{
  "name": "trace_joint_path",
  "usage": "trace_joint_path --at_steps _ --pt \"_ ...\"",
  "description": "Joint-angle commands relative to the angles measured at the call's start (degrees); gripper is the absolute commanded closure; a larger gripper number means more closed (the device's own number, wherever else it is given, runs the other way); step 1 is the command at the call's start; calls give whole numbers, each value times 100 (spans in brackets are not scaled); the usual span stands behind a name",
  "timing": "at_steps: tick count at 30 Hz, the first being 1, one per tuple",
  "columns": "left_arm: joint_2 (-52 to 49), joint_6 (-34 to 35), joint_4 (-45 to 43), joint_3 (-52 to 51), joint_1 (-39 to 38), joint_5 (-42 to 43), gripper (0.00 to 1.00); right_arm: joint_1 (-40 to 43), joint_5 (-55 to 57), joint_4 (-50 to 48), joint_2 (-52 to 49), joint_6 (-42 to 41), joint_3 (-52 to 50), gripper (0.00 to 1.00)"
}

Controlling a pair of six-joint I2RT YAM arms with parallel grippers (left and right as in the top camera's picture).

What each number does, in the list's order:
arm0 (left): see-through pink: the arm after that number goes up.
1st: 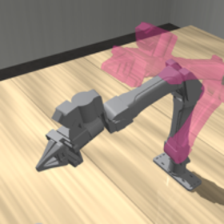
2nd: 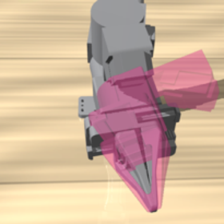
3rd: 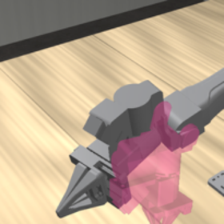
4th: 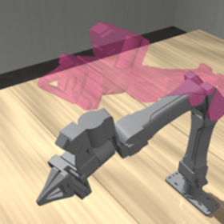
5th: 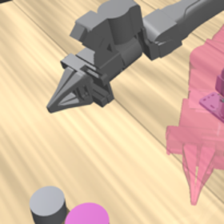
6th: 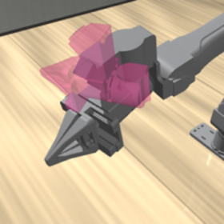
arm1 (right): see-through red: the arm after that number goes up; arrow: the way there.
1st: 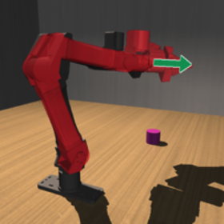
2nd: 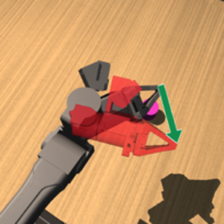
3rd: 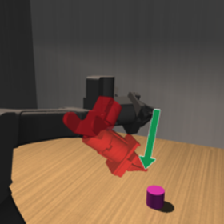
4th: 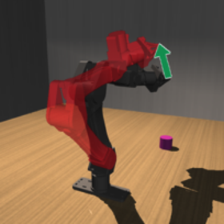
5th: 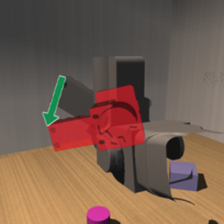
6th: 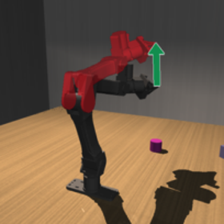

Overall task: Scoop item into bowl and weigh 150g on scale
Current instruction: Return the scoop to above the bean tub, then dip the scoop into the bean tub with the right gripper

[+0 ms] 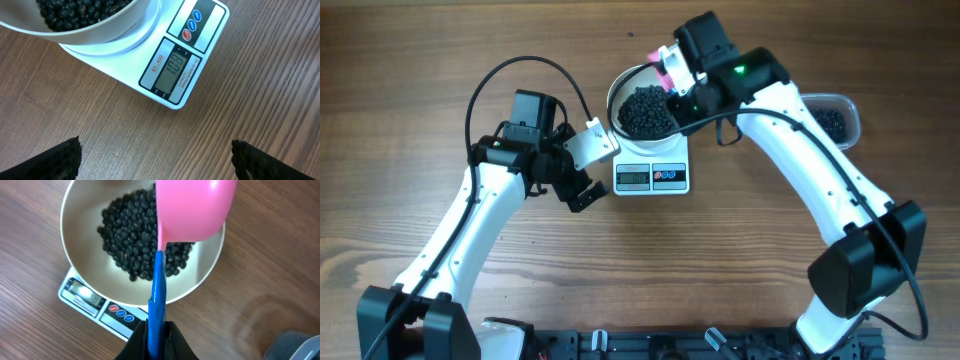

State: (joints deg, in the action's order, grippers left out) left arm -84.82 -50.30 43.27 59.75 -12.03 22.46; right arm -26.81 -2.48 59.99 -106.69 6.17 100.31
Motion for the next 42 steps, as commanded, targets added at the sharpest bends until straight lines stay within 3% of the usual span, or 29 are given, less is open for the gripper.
trace_joint_path --at_steps 1,10,17,32,42 --pt "-37 -70 -15 20 22 131 0 553 -743 61 232 -264 389 96" --pt "-37 -70 -15 20 22 131 0 2524 -745 1528 662 -313 402 96" --pt "-37 -70 -15 20 22 131 0 3595 -330 1832 590 -94 -166 96" --pt "-37 -70 -15 20 22 131 0 3759 -26 1255 -260 240 -1152 96" --pt "-37 -70 -15 20 22 131 0 3762 -1432 1228 -702 756 -1193 96"
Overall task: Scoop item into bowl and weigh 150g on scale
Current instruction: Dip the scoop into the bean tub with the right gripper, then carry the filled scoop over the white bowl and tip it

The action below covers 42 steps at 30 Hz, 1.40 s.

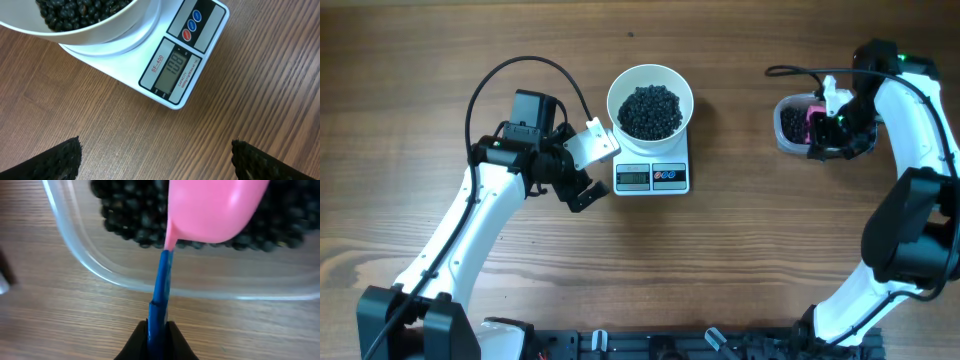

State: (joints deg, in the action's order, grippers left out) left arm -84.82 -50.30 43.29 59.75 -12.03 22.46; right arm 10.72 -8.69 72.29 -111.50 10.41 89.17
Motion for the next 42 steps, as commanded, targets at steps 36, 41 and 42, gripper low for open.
trace_joint_path --at_steps 36,41,42 --pt "-37 -70 -17 20 22 131 0 2020 -4675 1104 -219 2284 -79 96" --pt "-37 -70 -17 20 22 131 0 1346 -5377 1110 -219 2251 -39 96" --pt "-37 -70 -17 20 22 131 0 1213 -5425 1108 -219 2232 -9 96"
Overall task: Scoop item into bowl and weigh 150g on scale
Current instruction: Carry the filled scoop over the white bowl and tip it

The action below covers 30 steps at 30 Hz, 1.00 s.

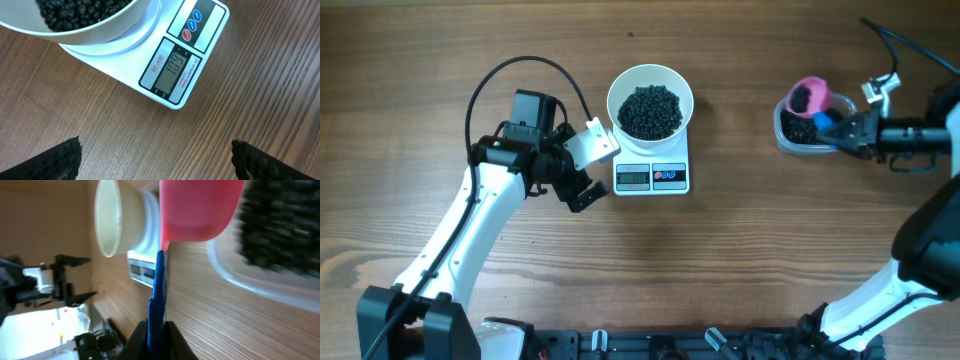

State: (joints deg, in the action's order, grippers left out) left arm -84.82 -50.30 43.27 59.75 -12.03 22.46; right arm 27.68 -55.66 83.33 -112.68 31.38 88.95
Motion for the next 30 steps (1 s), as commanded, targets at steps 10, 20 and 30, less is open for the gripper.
trace_joint_path --at_steps 10,20,30 --pt "-37 -70 -15 20 22 131 0 -2312 -2 -658 -101 -1526 1325 96" --pt "-37 -70 -15 20 22 131 0 -4164 2881 -922 -101 -2293 2319 96" --pt "-37 -70 -15 20 22 131 0 -5661 6347 -1309 -101 -2382 2323 96"
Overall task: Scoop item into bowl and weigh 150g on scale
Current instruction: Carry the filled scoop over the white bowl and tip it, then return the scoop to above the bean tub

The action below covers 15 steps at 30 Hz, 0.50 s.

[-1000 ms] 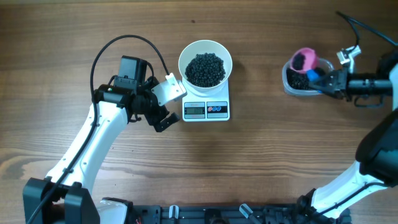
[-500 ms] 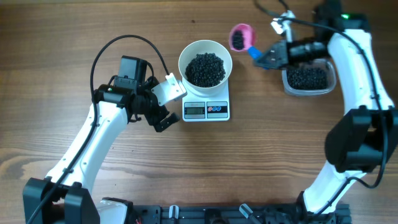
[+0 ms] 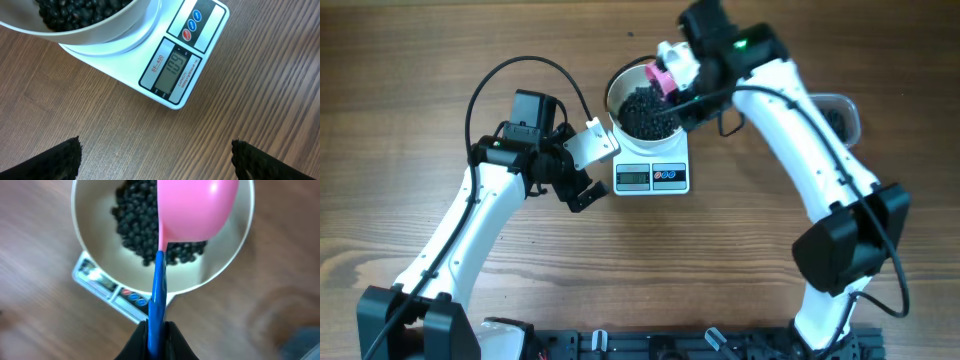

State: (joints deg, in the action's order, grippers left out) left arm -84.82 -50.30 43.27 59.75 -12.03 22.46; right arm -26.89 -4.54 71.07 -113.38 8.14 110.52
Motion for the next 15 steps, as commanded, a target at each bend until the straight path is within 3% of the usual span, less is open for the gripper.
trace_joint_path --at_steps 1,8,15 --pt "-37 -70 -15 20 22 131 0 -302 1502 -122 -31 -52 166 96" --pt "-37 -70 -15 20 22 131 0 -400 1626 -221 -31 155 166 96" --pt "-37 -70 -15 20 22 131 0 -216 765 -345 9 94 166 96"
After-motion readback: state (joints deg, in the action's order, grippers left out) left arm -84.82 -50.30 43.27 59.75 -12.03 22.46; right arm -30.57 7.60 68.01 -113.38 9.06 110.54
